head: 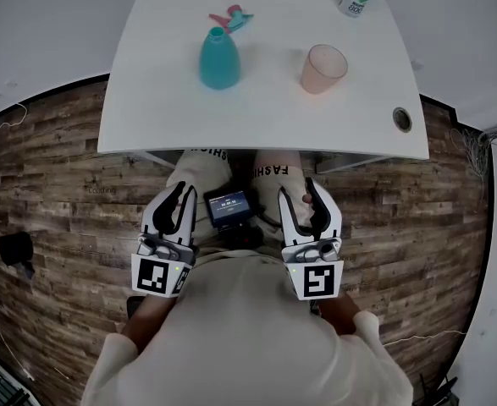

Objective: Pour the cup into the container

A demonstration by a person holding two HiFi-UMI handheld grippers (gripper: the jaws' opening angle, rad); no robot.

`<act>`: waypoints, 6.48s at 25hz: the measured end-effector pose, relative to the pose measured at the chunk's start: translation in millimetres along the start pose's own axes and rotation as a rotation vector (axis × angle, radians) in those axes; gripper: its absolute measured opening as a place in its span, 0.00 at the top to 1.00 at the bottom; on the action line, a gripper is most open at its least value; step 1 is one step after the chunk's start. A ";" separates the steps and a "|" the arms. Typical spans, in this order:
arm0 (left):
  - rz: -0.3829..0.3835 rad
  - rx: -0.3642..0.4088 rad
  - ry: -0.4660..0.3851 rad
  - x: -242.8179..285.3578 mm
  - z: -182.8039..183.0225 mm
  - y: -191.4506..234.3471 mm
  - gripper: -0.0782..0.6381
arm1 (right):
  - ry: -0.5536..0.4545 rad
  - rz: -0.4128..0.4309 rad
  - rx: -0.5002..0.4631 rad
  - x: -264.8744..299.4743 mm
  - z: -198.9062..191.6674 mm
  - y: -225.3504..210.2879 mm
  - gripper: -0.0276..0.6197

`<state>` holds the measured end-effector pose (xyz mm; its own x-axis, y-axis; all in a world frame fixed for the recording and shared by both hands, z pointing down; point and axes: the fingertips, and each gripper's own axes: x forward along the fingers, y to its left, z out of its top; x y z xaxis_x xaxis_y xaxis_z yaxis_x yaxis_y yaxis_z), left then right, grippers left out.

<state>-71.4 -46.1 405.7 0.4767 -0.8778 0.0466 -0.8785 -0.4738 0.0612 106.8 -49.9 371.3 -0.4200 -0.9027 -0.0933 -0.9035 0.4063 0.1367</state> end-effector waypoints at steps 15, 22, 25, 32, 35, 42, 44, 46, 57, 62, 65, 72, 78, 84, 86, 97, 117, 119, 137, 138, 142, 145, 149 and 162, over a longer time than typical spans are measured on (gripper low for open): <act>-0.036 -0.038 0.047 -10.3 -25.4 -23.5 0.80 | 0.038 -0.034 -0.011 -24.3 -16.3 25.5 0.68; -0.033 -0.055 0.055 -11.1 -28.7 -17.8 0.80 | 0.039 -0.042 -0.024 -26.6 -10.1 28.7 0.68; -0.039 -0.058 0.053 -11.9 -30.0 -19.9 0.80 | 0.044 -0.051 -0.023 -30.4 -10.4 27.8 0.68; -0.042 -0.077 0.066 -16.6 -38.5 -22.8 0.80 | 0.059 -0.043 -0.032 -33.4 -12.6 32.0 0.68; -0.045 -0.090 0.080 -22.5 -47.7 -28.8 0.80 | 0.068 -0.038 -0.033 -41.3 -14.9 35.7 0.68; -0.069 -0.093 0.091 -31.3 -55.5 -53.0 0.80 | 0.084 -0.048 -0.022 -67.7 -21.3 34.0 0.68; -0.072 -0.089 0.090 -35.1 -54.7 -59.5 0.80 | 0.086 -0.050 -0.017 -76.0 -21.7 33.5 0.68; -0.070 -0.094 0.093 -39.0 -53.9 -64.4 0.80 | 0.088 -0.050 -0.017 -82.8 -21.5 34.1 0.68; -0.046 -0.076 0.093 -69.9 -56.3 -79.3 0.80 | 0.075 -0.030 -0.020 -108.3 -18.1 45.0 0.68; -0.030 -0.075 0.089 -90.7 -56.8 -81.7 0.80 | 0.079 -0.018 -0.018 -120.0 -16.9 57.7 0.68; -0.019 -0.077 0.089 -105.5 -58.1 -82.9 0.80 | 0.071 -0.013 -0.017 -127.8 -13.0 67.7 0.68; -0.006 -0.073 0.047 -170.1 -64.1 -106.6 0.80 | 0.045 -0.008 -0.050 -182.4 -1.9 99.8 0.68; 0.005 -0.066 0.025 -215.1 -69.0 -131.0 0.80 | 0.035 -0.013 -0.048 -227.9 0.9 118.5 0.68; 0.018 -0.080 0.042 -222.2 -66.4 -129.9 0.80 | 0.046 0.015 -0.048 -227.0 8.0 125.8 0.68; 0.021 -0.085 0.042 -225.7 -64.7 -130.7 0.80 | 0.049 0.019 -0.049 -229.0 10.4 128.1 0.68; 0.013 -0.095 0.033 -237.7 -58.8 -137.6 0.80 | 0.049 0.005 -0.076 -240.9 22.3 131.5 0.68; -0.037 -0.037 0.040 -236.6 -53.4 -184.6 0.80 | 0.006 -0.081 -0.067 -289.7 31.1 93.4 0.68; -0.035 -0.032 0.041 -239.2 -51.5 -186.3 0.80 | 0.005 -0.079 -0.069 -291.2 30.6 92.7 0.68; 0.061 -0.068 0.078 -227.6 -71.4 -135.6 0.80 | 0.045 -0.047 -0.062 -254.6 -0.3 85.3 0.68; 0.065 -0.070 0.079 -227.1 -73.2 -133.2 0.80 | 0.046 -0.044 -0.071 -252.9 -1.9 86.4 0.68; 0.069 -0.073 0.088 -228.1 -81.5 -130.1 0.80 | 0.057 -0.027 -0.100 -250.0 -9.1 94.5 0.68; 0.066 -0.074 0.102 -227.9 -88.1 -131.6 0.80 | 0.070 -0.016 -0.104 -248.9 -16.1 97.5 0.68; 0.064 -0.070 0.112 -228.7 -92.8 -133.3 0.80 | 0.084 -0.015 -0.098 -247.1 -25.8 99.7 0.68; 0.059 -0.062 0.128 -228.0 -106.2 -136.7 0.80 | 0.086 0.017 -0.081 -246.7 -40.4 111.7 0.68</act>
<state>-56.6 226.2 492.6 0.4278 -0.8861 0.1782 -0.9034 -0.4129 0.1158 112.9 212.5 449.5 -0.4228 -0.9062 -0.0058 -0.8852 0.4116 0.2168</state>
